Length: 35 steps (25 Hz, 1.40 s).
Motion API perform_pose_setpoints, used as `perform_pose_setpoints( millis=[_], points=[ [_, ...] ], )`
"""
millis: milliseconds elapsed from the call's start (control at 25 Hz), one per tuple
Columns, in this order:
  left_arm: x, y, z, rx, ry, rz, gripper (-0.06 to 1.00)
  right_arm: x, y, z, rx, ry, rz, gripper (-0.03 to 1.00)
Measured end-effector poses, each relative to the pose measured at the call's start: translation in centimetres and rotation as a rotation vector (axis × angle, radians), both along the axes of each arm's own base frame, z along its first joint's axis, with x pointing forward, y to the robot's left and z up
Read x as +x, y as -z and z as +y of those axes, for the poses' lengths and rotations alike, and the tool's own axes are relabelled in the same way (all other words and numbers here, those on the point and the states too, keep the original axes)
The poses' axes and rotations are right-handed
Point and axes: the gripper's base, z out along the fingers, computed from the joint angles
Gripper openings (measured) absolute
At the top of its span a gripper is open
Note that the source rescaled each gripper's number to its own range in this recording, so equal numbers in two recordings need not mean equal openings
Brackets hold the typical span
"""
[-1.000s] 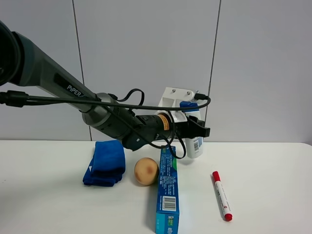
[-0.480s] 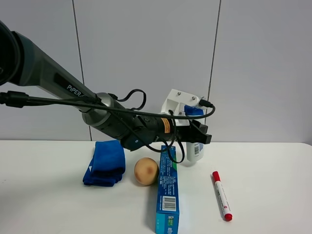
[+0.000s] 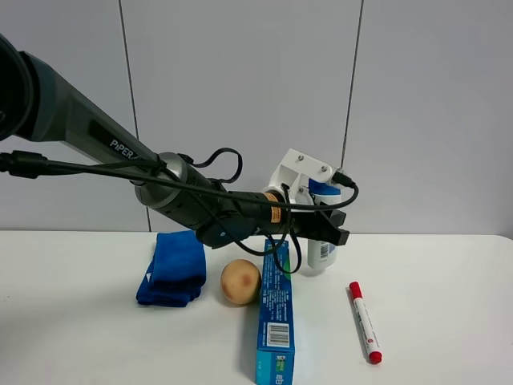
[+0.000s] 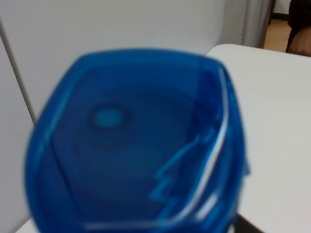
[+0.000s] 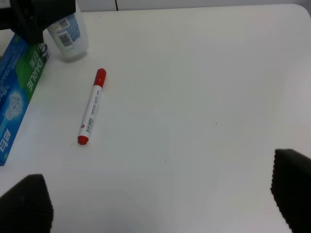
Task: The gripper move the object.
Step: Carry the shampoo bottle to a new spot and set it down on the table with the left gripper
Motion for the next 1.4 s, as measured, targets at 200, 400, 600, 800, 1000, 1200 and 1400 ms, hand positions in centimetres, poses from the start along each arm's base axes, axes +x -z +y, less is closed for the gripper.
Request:
perform_pose_setpoints(
  millis=[200,400,600,800,1000,1200,1400],
  points=[
    [-0.1,0.6,0.0,0.015,0.01,0.002,0.0,0.0,0.0,0.0,0.0,0.0,0.0,1.0],
    [-0.1,1.0,0.0,0.025,0.009,0.01,0.0,0.0,0.0,0.0,0.0,0.0,0.0,1.0],
    [-0.1,1.0,0.0,0.026,0.009,0.009,0.0,0.0,0.0,0.0,0.0,0.0,0.0,1.0],
    [-0.1,1.0,0.0,0.025,0.009,0.01,0.0,0.0,0.0,0.0,0.0,0.0,0.0,1.0],
    [-0.1,1.0,0.0,0.015,0.002,0.033,0.0,0.0,0.0,0.0,0.0,0.0,0.0,1.0],
    [-0.1,1.1,0.0,0.017,-0.003,0.045,0.0,0.0,0.0,0.0,0.0,0.0,0.0,1.0],
    [-0.1,1.1,0.0,0.011,-0.005,0.052,0.01,0.0,0.0,0.0,0.0,0.0,0.0,1.0]
  ],
)
